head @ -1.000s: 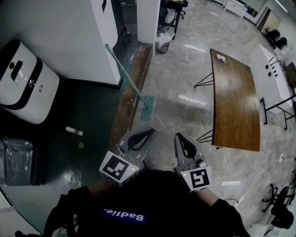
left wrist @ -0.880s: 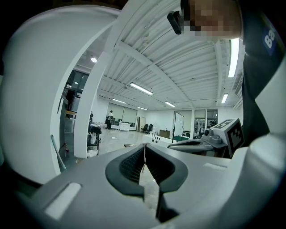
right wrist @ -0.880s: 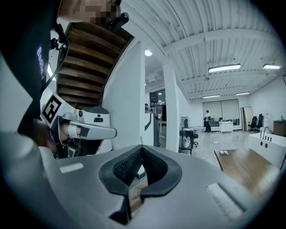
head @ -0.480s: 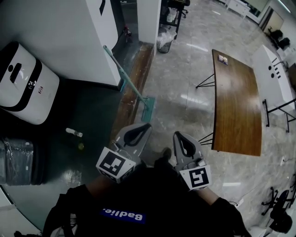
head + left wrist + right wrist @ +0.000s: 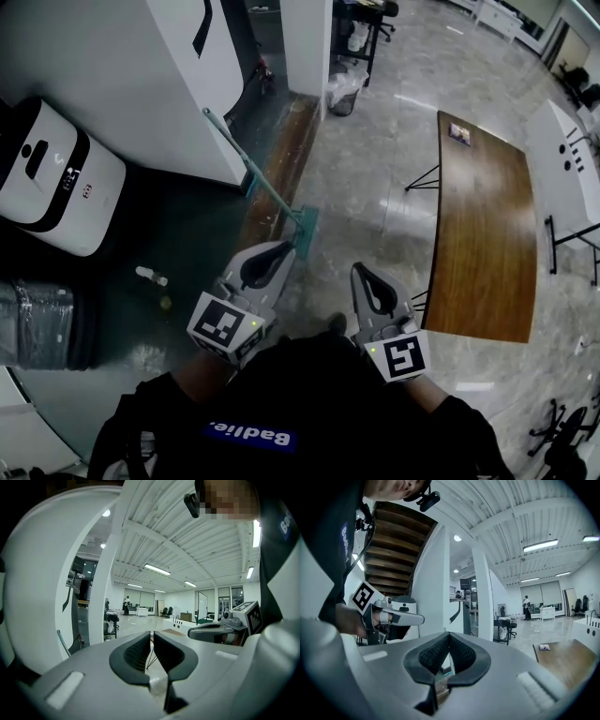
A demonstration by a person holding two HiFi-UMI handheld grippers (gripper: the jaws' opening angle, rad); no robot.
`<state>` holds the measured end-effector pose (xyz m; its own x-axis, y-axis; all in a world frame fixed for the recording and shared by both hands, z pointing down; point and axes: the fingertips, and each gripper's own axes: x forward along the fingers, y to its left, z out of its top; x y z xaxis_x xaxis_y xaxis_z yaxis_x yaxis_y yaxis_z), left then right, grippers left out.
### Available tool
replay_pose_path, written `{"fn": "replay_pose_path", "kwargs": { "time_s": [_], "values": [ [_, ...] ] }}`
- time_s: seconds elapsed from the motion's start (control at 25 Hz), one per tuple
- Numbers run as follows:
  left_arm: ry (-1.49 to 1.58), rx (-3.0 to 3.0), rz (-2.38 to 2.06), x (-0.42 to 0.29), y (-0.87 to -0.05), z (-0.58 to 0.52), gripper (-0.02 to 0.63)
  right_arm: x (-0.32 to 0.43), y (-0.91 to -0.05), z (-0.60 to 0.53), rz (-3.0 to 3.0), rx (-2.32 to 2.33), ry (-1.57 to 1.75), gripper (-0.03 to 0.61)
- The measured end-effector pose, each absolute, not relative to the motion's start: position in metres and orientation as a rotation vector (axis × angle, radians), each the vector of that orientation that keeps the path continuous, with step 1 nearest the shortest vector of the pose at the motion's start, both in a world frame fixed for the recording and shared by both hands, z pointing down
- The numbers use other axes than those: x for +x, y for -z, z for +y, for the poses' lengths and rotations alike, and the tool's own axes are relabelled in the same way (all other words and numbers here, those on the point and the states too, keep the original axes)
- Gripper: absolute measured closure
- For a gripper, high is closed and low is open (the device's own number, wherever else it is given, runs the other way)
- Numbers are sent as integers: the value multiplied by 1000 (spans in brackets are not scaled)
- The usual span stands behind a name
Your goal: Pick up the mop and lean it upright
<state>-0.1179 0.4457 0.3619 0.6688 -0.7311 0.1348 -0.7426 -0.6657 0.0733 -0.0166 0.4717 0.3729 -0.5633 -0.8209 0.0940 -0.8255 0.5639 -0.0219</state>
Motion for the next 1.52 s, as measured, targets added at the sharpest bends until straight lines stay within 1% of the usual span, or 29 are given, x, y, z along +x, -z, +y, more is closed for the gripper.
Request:
{"fn": "replay_pose_path", "kwargs": {
  "time_s": [0.32, 0.68, 0.84, 1.52],
  "values": [
    [-180, 2721, -1312, -85, -361, 414, 563, 23, -377, 440, -2755, 1372, -119, 573],
    [-197, 2688, -1425, -62, -355, 400, 557, 50, -383, 425, -2809, 1289, -134, 572],
    [-228, 2667, -1472, -62, -352, 396, 552, 57, -384, 423, -2822, 1284, -140, 572],
    [-167, 2685, -1422, -69, -360, 361, 541, 55, -381, 399, -2777, 1344, -101, 572]
  ]
}}
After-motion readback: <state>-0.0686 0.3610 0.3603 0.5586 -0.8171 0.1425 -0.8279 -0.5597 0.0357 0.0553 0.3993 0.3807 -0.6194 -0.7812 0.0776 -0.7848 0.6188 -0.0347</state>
